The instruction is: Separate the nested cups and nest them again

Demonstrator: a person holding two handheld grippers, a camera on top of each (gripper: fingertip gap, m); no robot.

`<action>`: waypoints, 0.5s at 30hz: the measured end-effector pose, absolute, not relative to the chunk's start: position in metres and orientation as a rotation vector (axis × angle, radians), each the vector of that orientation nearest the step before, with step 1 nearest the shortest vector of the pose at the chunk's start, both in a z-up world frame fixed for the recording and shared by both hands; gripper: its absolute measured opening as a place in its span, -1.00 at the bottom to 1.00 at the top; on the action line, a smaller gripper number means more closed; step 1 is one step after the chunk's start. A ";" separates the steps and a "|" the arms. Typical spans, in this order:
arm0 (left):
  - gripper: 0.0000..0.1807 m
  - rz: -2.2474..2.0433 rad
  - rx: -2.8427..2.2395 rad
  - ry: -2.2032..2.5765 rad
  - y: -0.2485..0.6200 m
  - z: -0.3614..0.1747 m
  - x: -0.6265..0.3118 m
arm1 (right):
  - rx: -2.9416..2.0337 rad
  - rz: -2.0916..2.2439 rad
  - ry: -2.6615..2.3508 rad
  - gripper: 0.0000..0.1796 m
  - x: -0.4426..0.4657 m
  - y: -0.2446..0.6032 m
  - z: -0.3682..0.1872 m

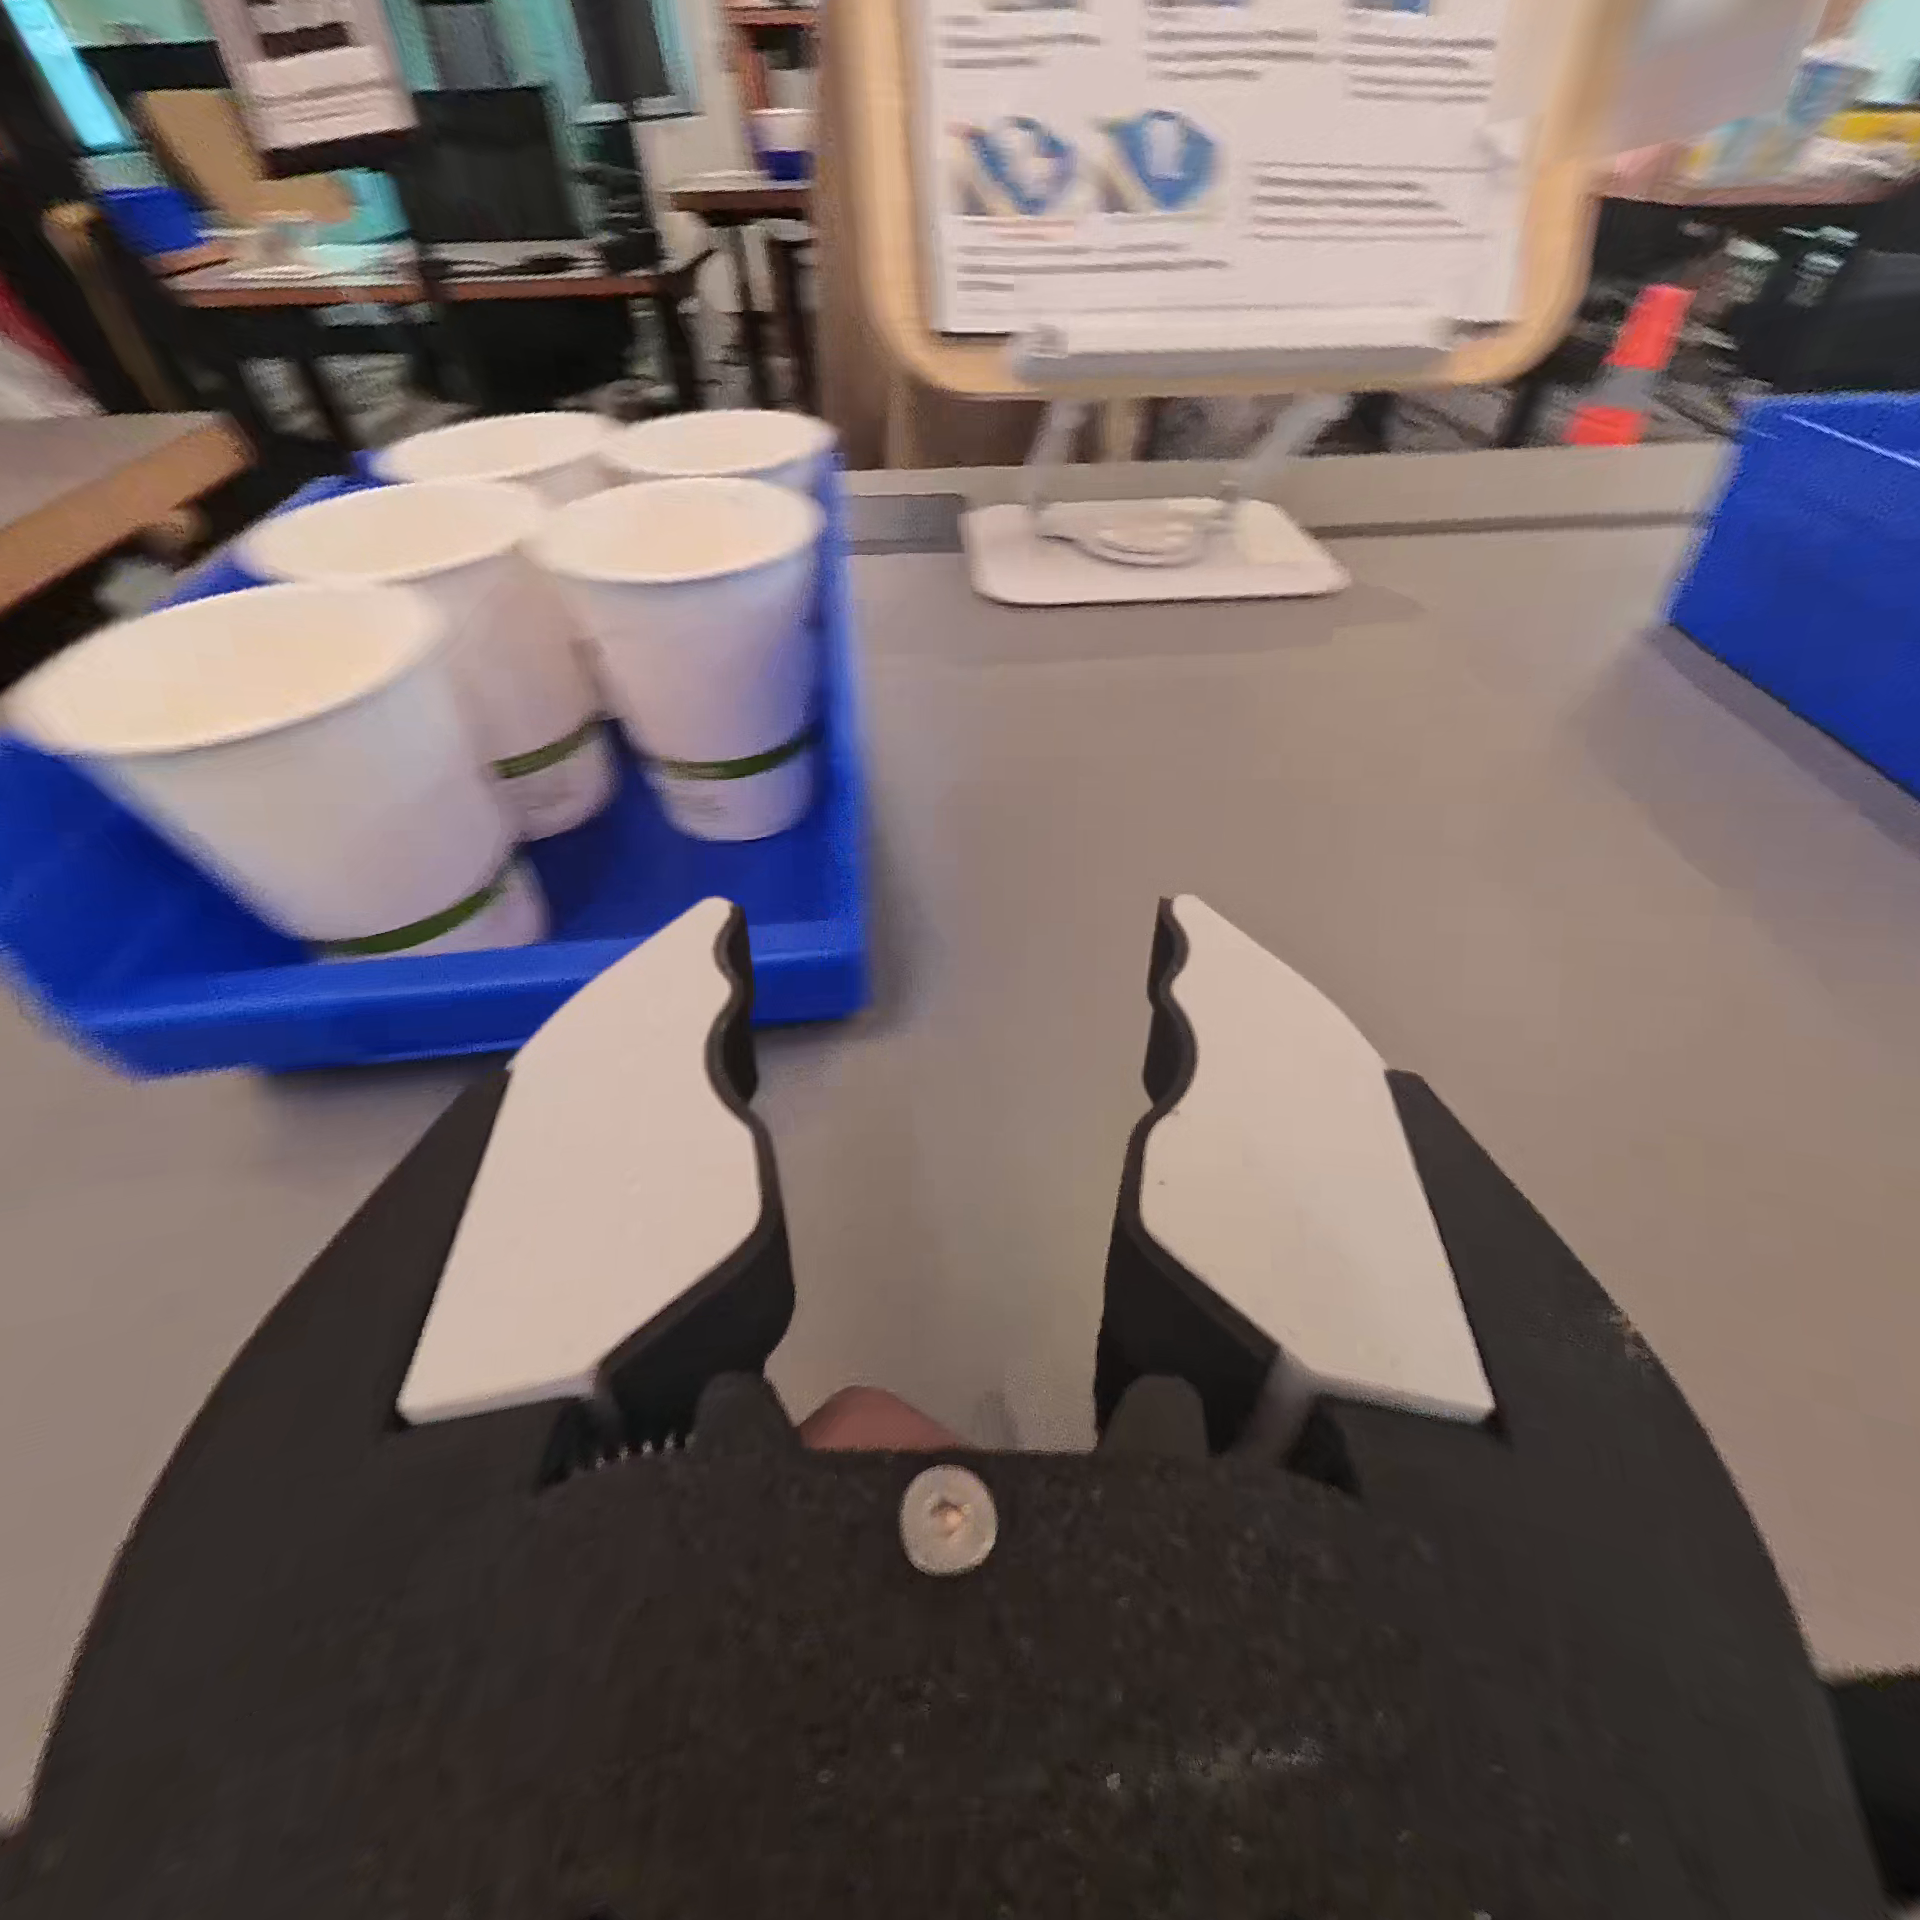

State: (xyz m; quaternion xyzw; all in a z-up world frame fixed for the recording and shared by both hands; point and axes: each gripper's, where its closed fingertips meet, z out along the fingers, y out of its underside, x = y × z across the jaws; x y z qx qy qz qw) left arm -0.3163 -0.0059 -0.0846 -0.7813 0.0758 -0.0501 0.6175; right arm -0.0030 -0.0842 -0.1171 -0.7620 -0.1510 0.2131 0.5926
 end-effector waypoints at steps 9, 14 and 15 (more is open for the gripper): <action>-0.04 0.091 -1.907 -0.182 0.071 -0.096 -0.470 | -1.814 0.612 -0.331 -0.31 -0.005 -0.085 -0.122; 0.01 0.166 -1.938 -0.191 0.110 -0.112 -0.482 | -1.793 0.540 -0.364 -0.32 -0.002 -0.086 -0.117; 0.01 0.173 -1.936 -0.190 0.114 -0.114 -0.482 | -1.792 0.532 -0.369 -0.32 -0.002 -0.086 -0.117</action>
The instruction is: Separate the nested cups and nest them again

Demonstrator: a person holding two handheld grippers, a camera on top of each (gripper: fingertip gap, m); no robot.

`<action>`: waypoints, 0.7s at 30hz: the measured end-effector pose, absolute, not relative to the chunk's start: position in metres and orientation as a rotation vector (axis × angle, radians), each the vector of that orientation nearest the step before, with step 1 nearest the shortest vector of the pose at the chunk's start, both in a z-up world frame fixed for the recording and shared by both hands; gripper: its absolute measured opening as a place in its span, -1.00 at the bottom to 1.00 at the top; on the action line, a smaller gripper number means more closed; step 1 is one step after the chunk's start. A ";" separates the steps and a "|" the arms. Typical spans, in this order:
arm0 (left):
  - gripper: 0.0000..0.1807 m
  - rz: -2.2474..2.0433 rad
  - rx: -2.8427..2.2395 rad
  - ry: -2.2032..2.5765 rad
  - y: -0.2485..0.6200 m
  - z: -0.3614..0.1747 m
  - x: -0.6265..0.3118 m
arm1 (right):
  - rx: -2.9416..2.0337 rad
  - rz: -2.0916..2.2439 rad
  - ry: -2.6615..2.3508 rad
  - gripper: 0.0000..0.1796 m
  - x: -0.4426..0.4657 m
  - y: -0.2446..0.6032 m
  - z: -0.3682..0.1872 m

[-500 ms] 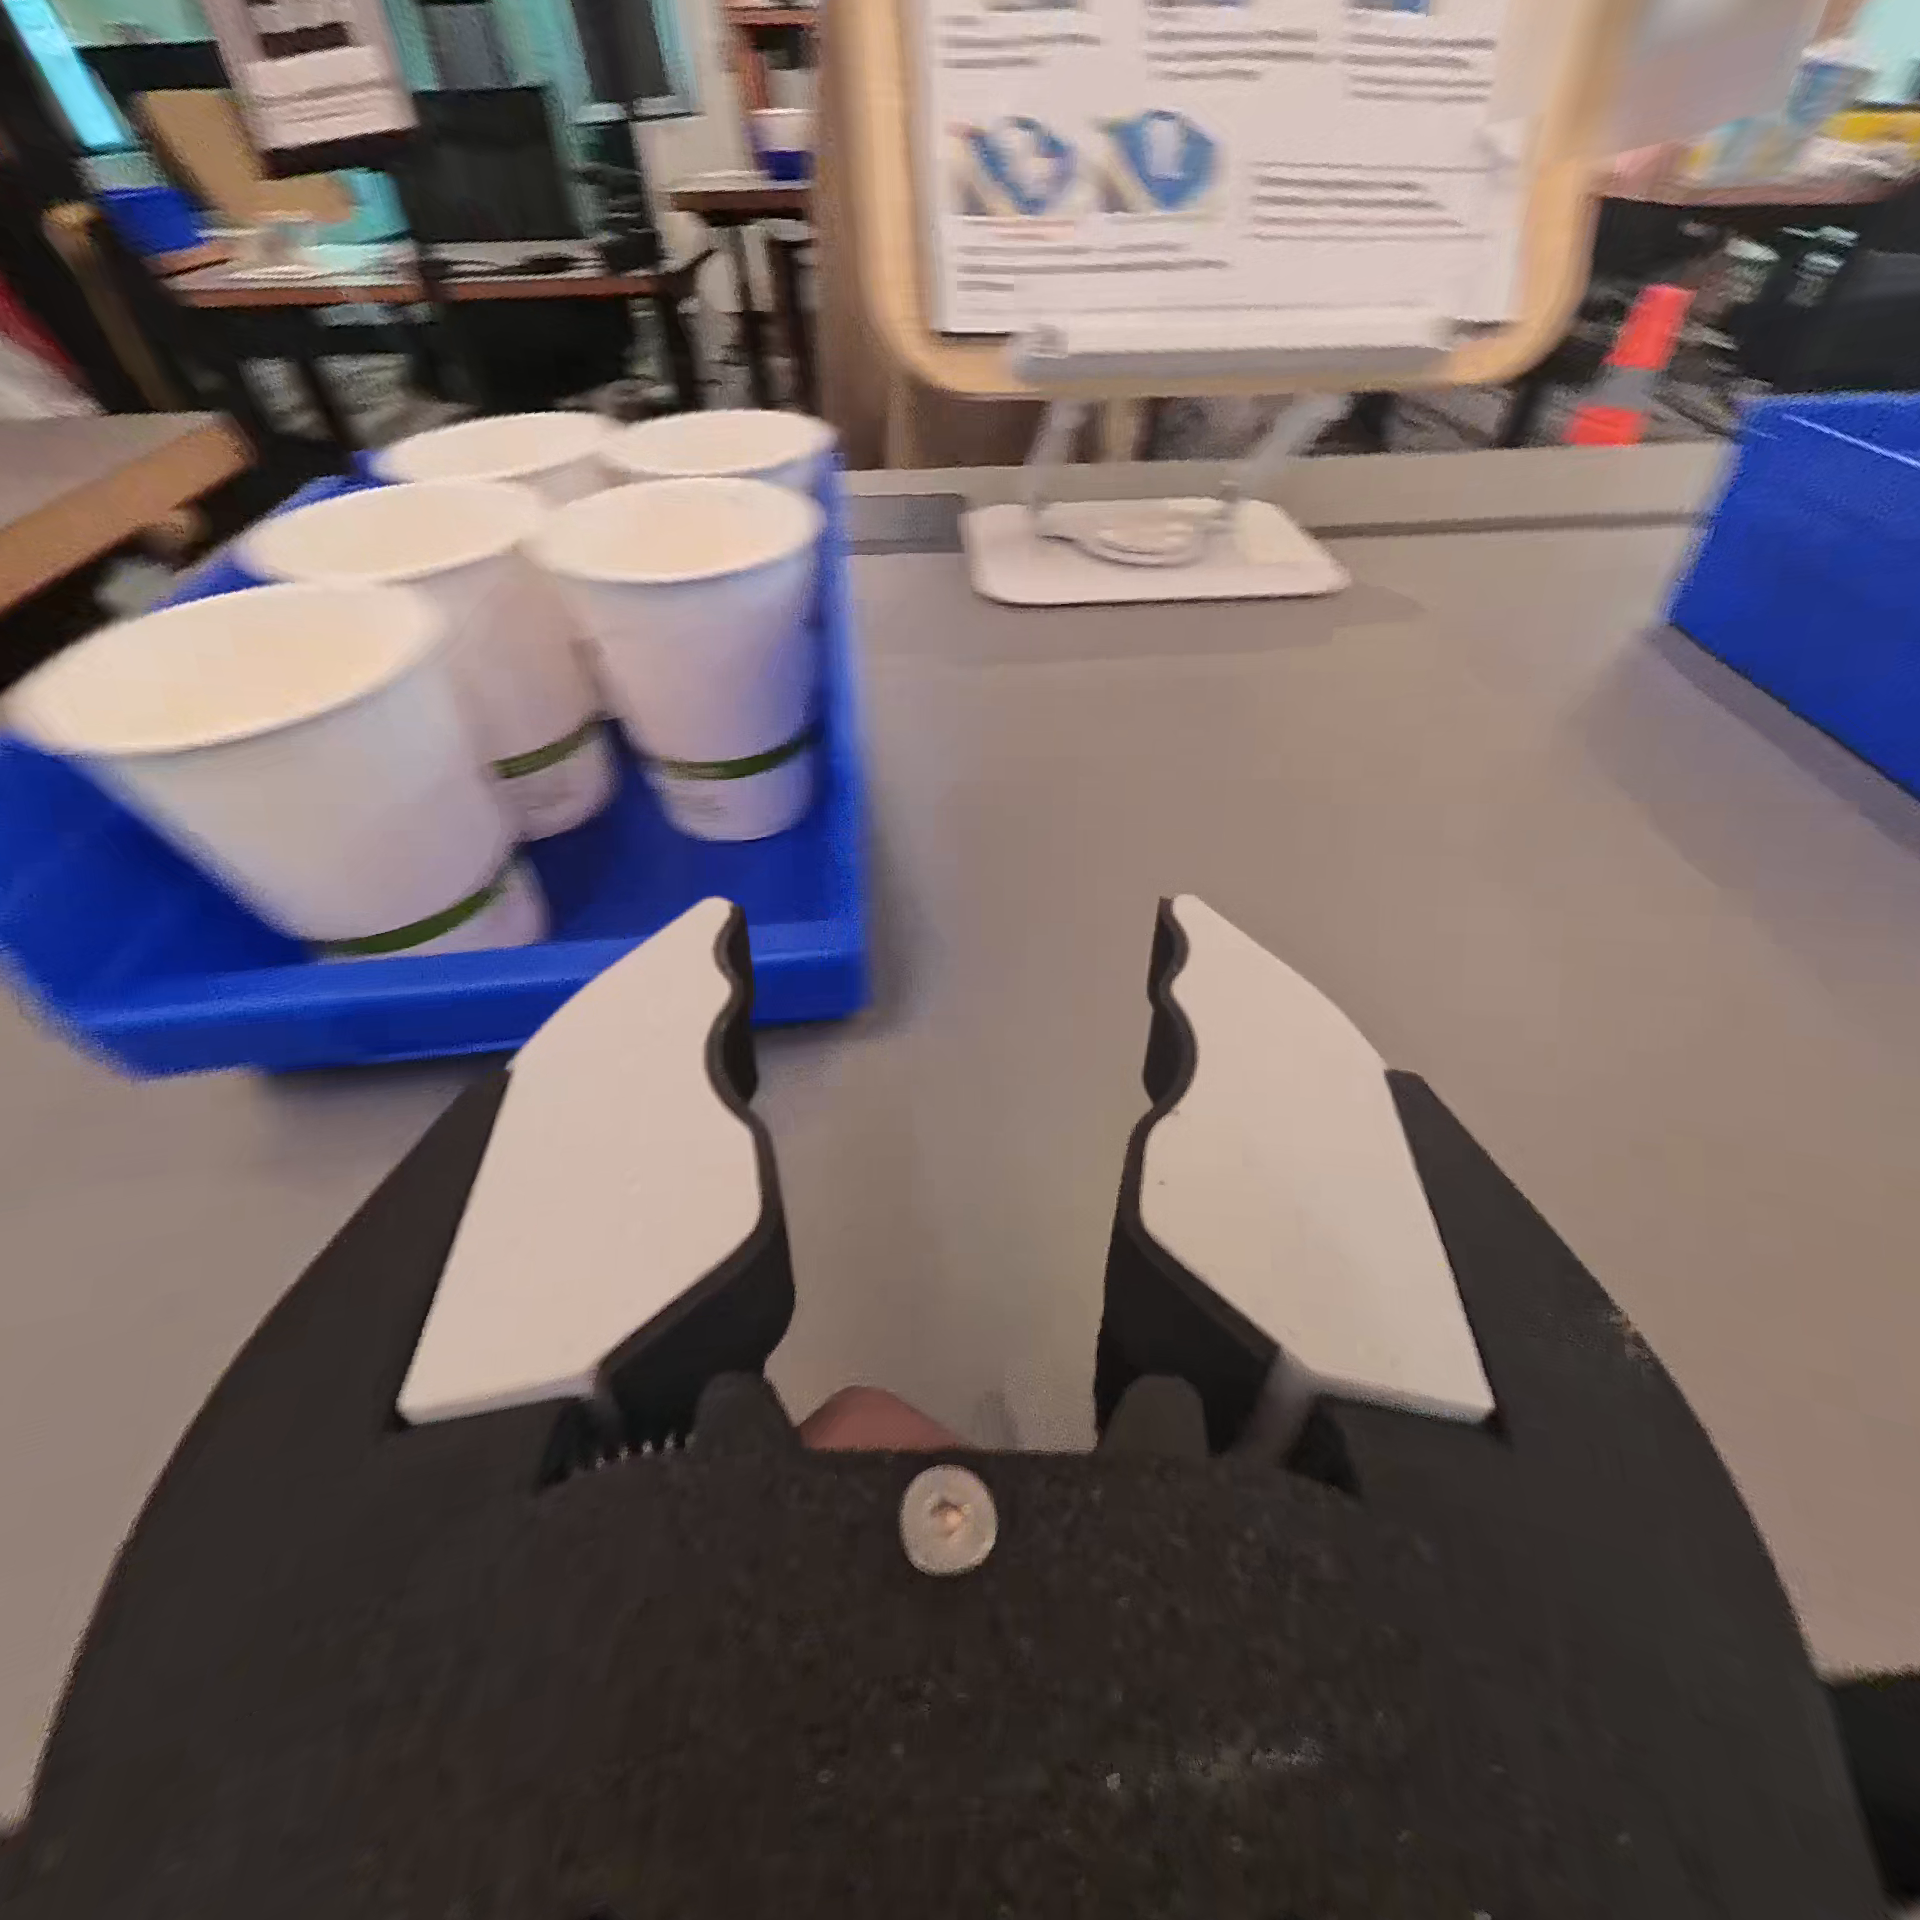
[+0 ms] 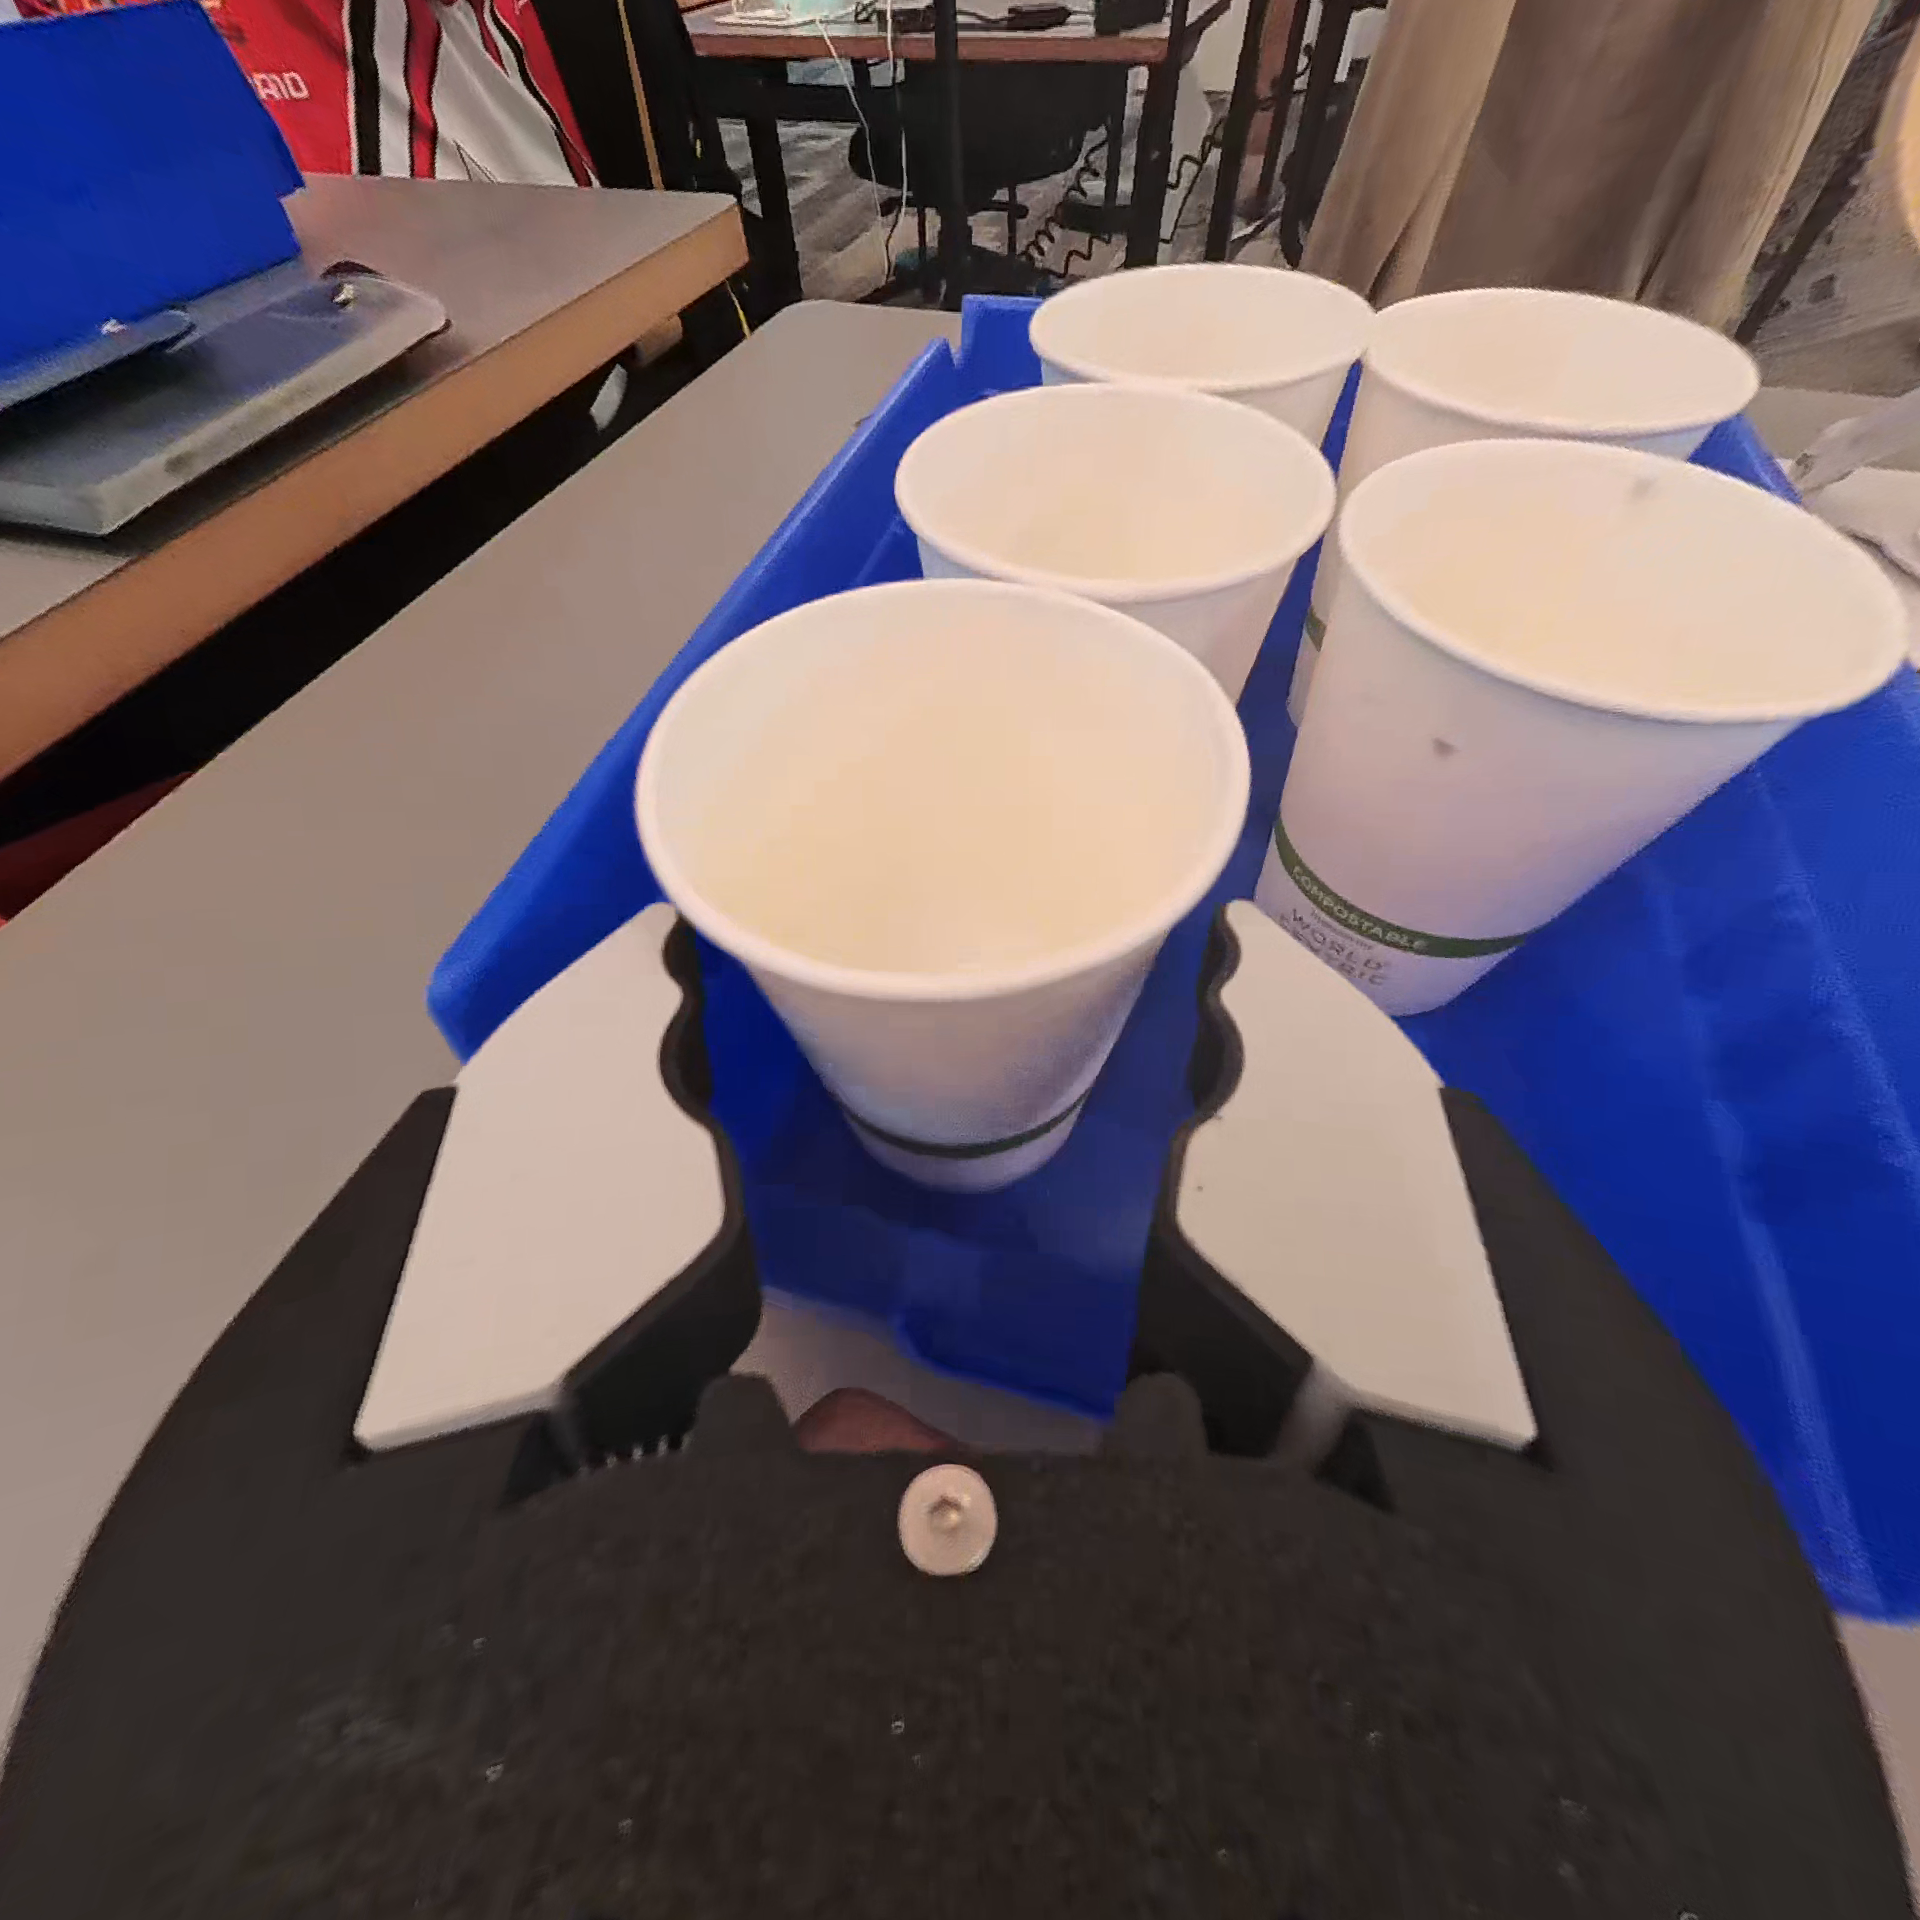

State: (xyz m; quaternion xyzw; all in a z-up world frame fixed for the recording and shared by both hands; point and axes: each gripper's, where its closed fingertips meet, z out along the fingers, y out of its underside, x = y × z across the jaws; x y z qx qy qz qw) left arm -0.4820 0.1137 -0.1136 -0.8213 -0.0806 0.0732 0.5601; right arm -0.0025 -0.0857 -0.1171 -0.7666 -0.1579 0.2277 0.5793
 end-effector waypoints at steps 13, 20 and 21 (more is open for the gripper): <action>-0.07 0.111 -1.833 -0.100 0.100 -0.088 -0.481 | -1.810 0.541 -0.393 -0.35 -0.004 -0.085 -0.123; -0.08 -0.055 -1.735 0.102 0.037 -0.033 -0.459 | -1.765 0.634 -0.376 -0.33 0.007 -0.082 -0.111; -0.08 -0.099 -1.726 0.146 0.030 -0.029 -0.449 | -1.755 0.661 -0.386 -0.33 0.005 -0.082 -0.109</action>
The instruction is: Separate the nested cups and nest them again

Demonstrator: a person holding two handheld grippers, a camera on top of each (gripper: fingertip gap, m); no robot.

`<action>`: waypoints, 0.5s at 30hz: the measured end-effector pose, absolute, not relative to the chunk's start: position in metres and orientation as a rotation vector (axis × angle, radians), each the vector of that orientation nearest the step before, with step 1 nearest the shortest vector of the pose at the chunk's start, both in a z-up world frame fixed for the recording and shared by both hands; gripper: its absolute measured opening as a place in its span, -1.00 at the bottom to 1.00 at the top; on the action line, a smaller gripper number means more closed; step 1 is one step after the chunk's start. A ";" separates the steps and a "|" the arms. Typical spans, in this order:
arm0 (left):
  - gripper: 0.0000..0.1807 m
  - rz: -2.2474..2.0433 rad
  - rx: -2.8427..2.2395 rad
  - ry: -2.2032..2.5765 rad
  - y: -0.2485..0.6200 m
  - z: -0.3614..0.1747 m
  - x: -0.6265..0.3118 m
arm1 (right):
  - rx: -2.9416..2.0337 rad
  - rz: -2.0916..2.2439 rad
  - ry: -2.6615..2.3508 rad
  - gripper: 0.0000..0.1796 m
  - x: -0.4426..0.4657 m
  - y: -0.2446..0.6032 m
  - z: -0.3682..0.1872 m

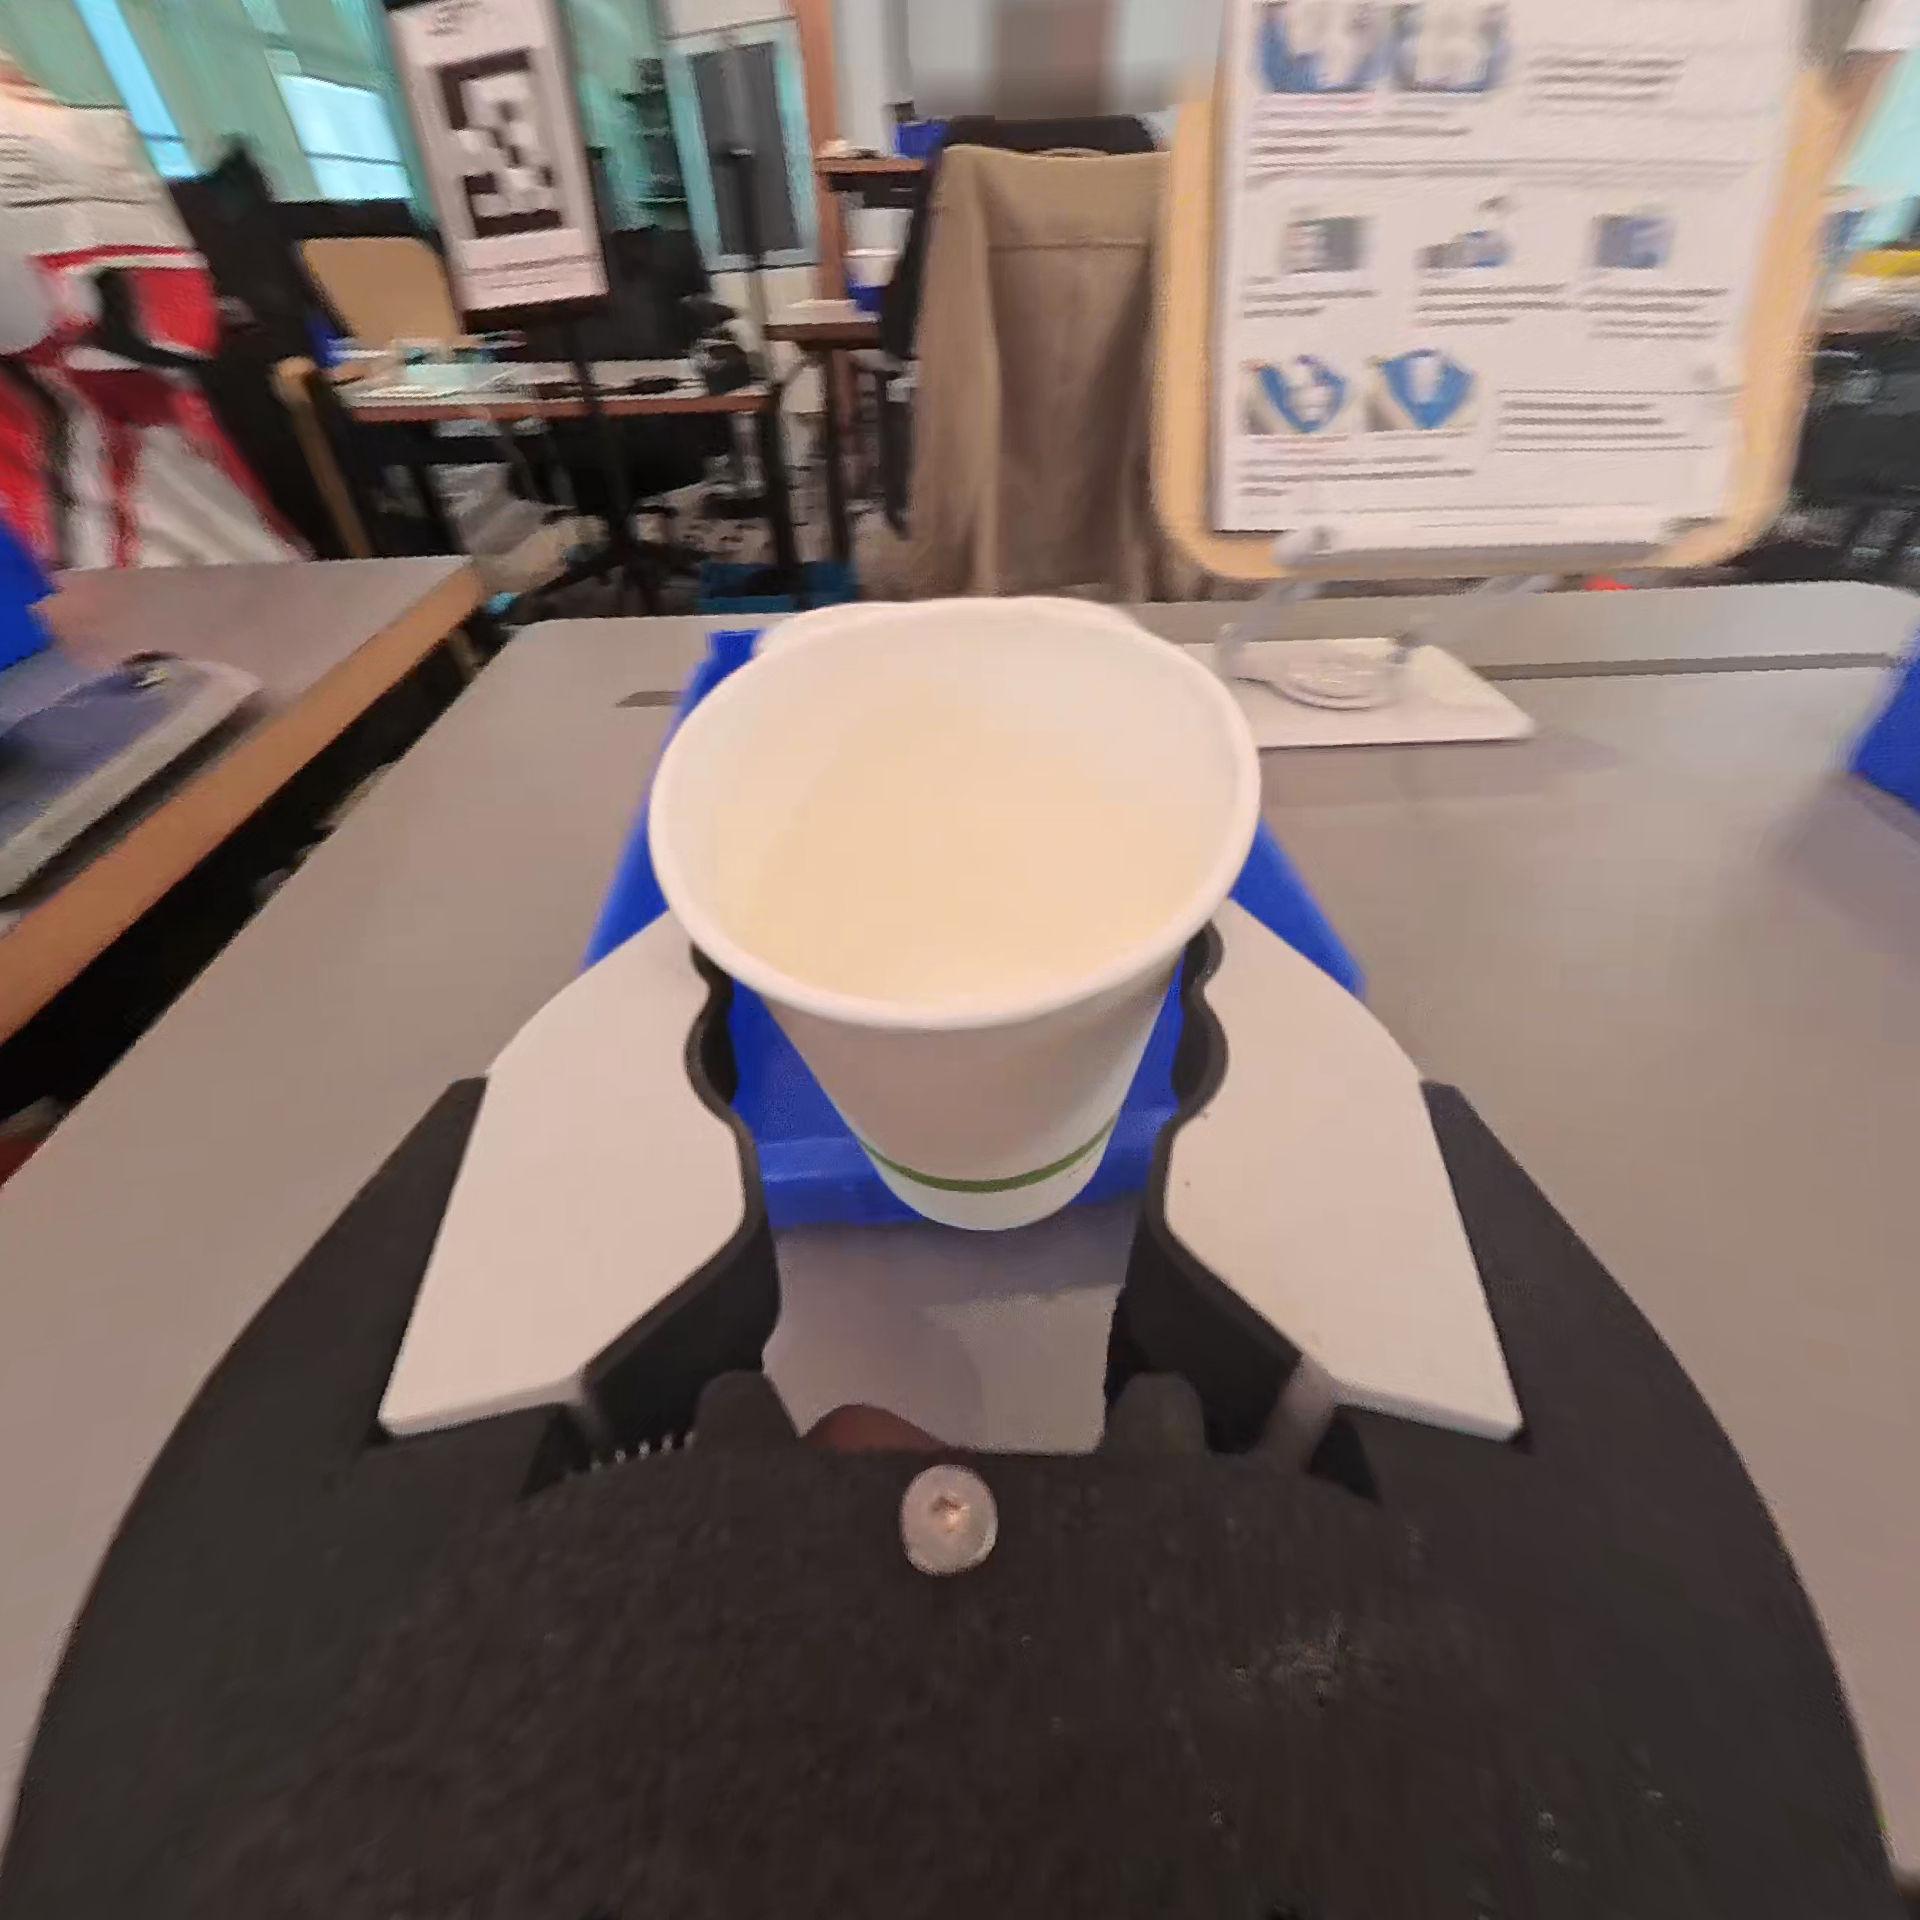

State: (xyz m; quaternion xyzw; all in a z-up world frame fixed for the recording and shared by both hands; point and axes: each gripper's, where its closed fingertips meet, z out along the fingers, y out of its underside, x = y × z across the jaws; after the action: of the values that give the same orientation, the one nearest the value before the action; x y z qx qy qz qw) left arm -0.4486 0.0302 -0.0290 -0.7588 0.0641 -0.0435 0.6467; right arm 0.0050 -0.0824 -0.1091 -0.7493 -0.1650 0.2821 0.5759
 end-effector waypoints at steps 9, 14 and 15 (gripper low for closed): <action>-0.08 -0.769 -1.586 0.816 -0.026 0.011 -0.278 | -1.570 0.905 -0.802 -0.19 -0.058 -0.095 -0.043; -0.08 -0.922 -1.515 1.189 -0.061 0.009 -0.193 | -1.502 0.827 -1.056 -0.05 -0.097 -0.087 -0.008; -0.08 -0.905 -1.502 1.260 -0.066 0.005 -0.180 | -1.501 0.835 -1.097 -0.02 -0.103 -0.087 -0.006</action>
State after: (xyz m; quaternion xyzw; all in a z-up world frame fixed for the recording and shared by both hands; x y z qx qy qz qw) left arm -0.1796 -0.0659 0.0048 -0.6135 0.5145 -0.3697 0.4714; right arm -0.1030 -0.0872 -0.0056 -0.6273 -0.4583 0.3488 0.5242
